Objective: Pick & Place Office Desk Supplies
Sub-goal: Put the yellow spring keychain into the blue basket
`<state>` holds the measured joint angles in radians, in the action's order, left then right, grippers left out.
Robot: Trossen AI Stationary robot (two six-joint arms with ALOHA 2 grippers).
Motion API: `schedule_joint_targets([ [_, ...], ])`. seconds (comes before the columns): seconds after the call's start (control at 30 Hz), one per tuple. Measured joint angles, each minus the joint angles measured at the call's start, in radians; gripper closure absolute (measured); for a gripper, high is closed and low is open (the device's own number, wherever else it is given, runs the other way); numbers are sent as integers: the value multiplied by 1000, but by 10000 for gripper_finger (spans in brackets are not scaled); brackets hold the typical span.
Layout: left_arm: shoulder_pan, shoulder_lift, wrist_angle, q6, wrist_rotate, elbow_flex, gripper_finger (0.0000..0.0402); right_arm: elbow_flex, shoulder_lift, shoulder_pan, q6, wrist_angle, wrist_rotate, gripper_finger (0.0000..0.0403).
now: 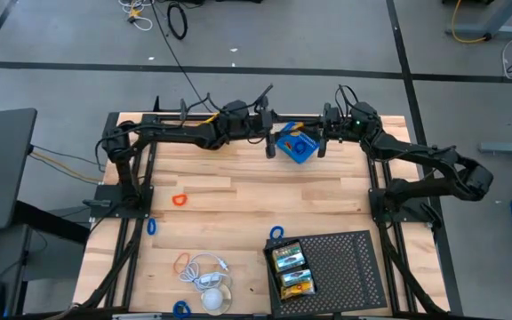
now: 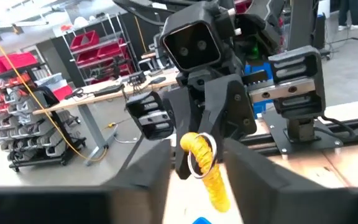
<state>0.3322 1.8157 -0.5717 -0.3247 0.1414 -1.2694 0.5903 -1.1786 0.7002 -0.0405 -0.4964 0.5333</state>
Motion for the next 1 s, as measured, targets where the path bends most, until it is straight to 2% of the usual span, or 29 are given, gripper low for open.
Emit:
schedule_joint_targets([
  [0.17,22,-60,126,22,8,0,151,0,0,3,4,0,-25,383],
  [0.3,38,-141,295,26,42,0,114,11,0,23,4,62,-63,383],
  [0.47,30,-205,347,28,95,28,113,115,0,6,70,344,-167,383],
  [0.63,27,-217,405,25,91,32,121,220,-14,-24,150,560,-270,383],
  [0.83,22,-217,456,26,88,32,122,300,-156,-18,202,728,-279,385],
  [1.0,11,-222,513,9,80,32,122,359,-272,-31,226,800,-315,385],
])
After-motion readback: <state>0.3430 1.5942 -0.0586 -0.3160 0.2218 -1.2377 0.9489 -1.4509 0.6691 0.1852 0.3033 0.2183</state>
